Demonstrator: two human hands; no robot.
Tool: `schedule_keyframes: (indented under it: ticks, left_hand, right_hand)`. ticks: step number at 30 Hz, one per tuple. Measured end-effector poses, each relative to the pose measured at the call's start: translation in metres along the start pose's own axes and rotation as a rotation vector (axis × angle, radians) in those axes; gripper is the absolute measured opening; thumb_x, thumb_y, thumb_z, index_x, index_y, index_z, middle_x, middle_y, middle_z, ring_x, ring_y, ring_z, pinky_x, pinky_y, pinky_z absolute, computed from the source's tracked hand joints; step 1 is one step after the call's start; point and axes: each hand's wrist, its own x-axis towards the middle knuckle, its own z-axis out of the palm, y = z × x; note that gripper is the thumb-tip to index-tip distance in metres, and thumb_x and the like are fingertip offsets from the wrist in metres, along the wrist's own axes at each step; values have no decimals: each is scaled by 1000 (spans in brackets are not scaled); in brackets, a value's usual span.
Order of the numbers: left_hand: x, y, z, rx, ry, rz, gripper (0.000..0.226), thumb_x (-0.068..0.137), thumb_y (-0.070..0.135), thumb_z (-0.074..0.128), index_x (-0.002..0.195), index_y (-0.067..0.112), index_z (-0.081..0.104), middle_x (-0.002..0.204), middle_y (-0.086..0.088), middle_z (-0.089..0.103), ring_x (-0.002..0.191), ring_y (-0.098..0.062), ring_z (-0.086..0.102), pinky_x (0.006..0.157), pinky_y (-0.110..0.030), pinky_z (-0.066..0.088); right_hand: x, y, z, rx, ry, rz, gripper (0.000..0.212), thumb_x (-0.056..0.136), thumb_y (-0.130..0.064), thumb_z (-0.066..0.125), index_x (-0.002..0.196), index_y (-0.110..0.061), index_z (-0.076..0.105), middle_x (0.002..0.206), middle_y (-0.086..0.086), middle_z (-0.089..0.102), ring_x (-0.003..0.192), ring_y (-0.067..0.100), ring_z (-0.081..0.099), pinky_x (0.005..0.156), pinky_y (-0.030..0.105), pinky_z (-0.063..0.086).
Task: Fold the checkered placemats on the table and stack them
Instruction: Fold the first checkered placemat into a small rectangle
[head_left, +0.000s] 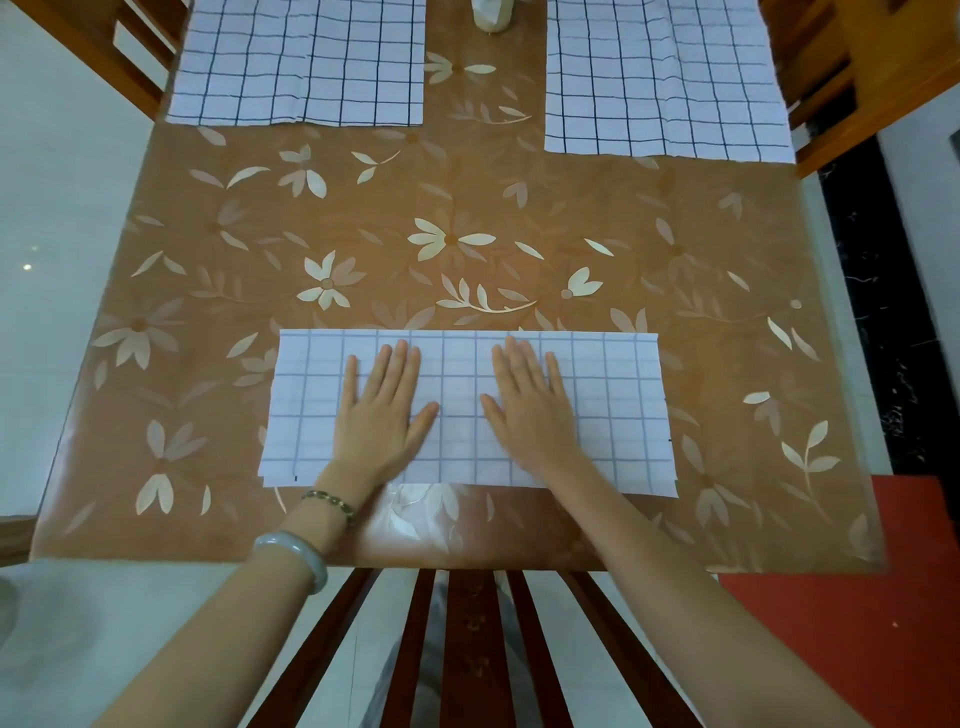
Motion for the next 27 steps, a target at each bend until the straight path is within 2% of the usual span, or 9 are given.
schedule_keyframes:
  ticks: [3, 6, 10, 12, 15, 17, 19, 21, 27]
  left_hand:
    - [-9, -34, -4, 8, 0, -96, 72, 97, 57, 16, 153, 11, 16, 159, -5, 18, 147, -20, 13, 118, -49, -5]
    - [-18, -66, -7, 32, 8, -178, 74, 96, 60, 13, 153, 13, 13, 160, -4, 14, 148, -19, 11, 118, -49, -7]
    - [-24, -90, -14, -21, 5, -307, 82, 94, 65, 14, 153, 9, 9, 161, -8, 9, 149, -21, 4, 116, -45, -10]
    - [-25, -86, -19, -83, 43, -381, 85, 93, 64, 30, 150, 3, 16, 158, -17, 17, 147, -30, 11, 117, -48, -1]
    - [-24, -64, -30, -192, 122, -577, 84, 85, 50, 60, 145, 1, 26, 148, -22, 35, 137, -40, 31, 111, -55, 20]
    - [-21, -54, -37, -256, 93, -739, 88, 79, 50, 66, 142, 4, 27, 142, -22, 40, 129, -42, 36, 105, -57, 27]
    - [-18, -51, -41, -297, 59, -830, 91, 76, 53, 68, 141, 5, 27, 139, -22, 40, 127, -41, 35, 100, -57, 30]
    - [-18, -51, -43, -318, 77, -858, 87, 74, 52, 71, 135, 3, 33, 134, -22, 41, 124, -40, 36, 96, -56, 34]
    - [-18, -55, -51, -382, 76, -872, 79, 73, 54, 74, 119, -2, 42, 124, -21, 45, 114, -41, 45, 89, -53, 42]
  right_hand:
    - [-11, 46, -1, -4, -12, 112, 67, 96, -53, 8, 151, -14, 2, 159, 6, -2, 145, 18, -10, 118, 42, -7]
    - [-27, 92, -7, -9, 8, 233, 73, 93, -57, 0, 151, -12, 4, 159, 7, 3, 146, 18, -5, 118, 41, -3]
    - [-36, 118, -19, -9, 21, 298, 74, 94, -55, 8, 150, -6, 14, 158, 12, 11, 146, 25, 4, 118, 47, 4]
    - [-32, 105, -29, 5, 62, 340, 73, 92, -52, 21, 148, -5, 23, 157, 18, 13, 146, 31, 6, 118, 49, 6]
    - [-21, 52, -43, 119, 191, 174, 59, 91, -38, 44, 140, -6, 39, 150, 24, 27, 138, 39, 23, 113, 49, 17]
    - [-15, 13, -43, 193, 177, 10, 52, 89, -30, 55, 136, -8, 46, 141, 24, 40, 129, 39, 38, 107, 51, 31]
    - [-10, -11, -41, 214, 130, -72, 52, 84, -28, 63, 131, -9, 53, 126, 21, 51, 112, 37, 50, 92, 48, 45]
    - [-6, -19, -36, 194, 63, -79, 55, 82, -33, 64, 132, -13, 52, 118, 18, 52, 102, 33, 52, 83, 41, 44]
    - [-3, -14, -28, 142, 14, -90, 60, 85, -48, 56, 138, -20, 45, 110, 11, 47, 97, 27, 46, 81, 36, 36]
